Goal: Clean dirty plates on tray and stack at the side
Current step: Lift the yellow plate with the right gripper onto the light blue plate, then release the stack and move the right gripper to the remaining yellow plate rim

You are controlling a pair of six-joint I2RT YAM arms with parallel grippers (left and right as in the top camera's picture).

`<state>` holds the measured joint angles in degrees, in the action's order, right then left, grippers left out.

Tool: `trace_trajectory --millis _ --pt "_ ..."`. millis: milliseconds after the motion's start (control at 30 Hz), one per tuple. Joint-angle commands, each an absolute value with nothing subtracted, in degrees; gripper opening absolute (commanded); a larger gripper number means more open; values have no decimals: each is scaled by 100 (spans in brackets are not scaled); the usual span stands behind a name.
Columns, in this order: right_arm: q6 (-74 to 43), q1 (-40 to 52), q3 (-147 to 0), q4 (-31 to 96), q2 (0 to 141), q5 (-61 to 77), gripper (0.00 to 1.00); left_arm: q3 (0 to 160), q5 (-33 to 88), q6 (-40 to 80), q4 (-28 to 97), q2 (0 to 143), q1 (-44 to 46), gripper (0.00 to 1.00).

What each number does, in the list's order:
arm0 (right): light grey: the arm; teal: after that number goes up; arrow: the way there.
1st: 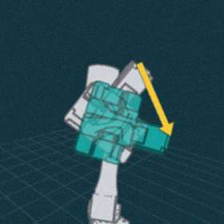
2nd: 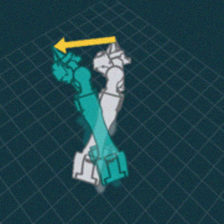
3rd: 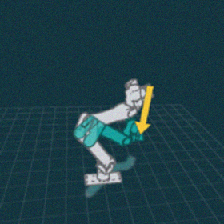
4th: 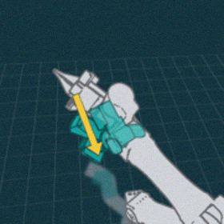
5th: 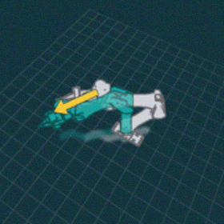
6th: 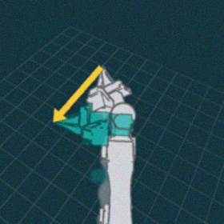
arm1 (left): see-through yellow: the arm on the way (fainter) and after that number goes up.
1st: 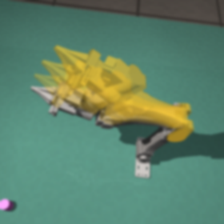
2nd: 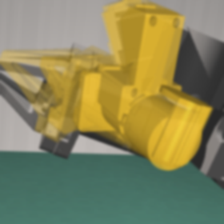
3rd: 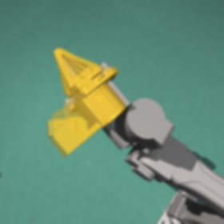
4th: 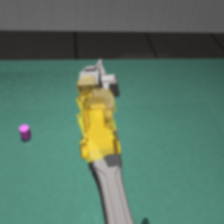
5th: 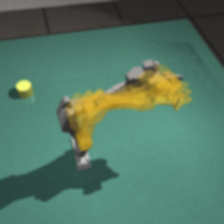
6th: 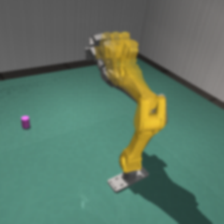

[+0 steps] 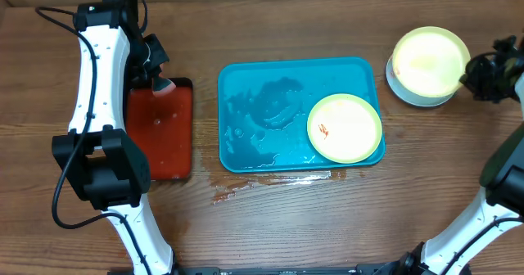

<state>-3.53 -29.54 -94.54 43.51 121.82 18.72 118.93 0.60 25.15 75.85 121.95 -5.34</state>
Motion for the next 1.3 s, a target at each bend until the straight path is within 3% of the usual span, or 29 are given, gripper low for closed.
trace_trajectory --millis 0,67,133,333,533,800,967,1267 --pt "-672 -2965 -9317 4152 11992 2062 4 11961 -19 2532 7583 12149 -517 4" --pt "-674 -2965 -9299 4112 11992 2043 6 11961 -19 2532 7583 12149 -517 4" --pt "-672 -2947 -9299 4095 11992 2047 29 11961 -16 2532 7583 12149 -517 4" --pt "-659 -2716 -9299 4093 11992 2185 50 11961 -16 2532 7581 12149 -517 4" --pt "862 -2110 -9301 4355 11992 3607 52 11961 3 2532 7581 12149 -517 4" --pt "2893 -718 -9299 4971 11992 2665 58 11961 1 2532 7585 12149 -517 4" --pt "3081 -71 -9299 4950 11994 1643 64 11961 1 2532 7581 12149 -517 4" --pt "3306 154 -9043 5057 12062 1286 63 11961 1 2530 7592 12149 -517 4"
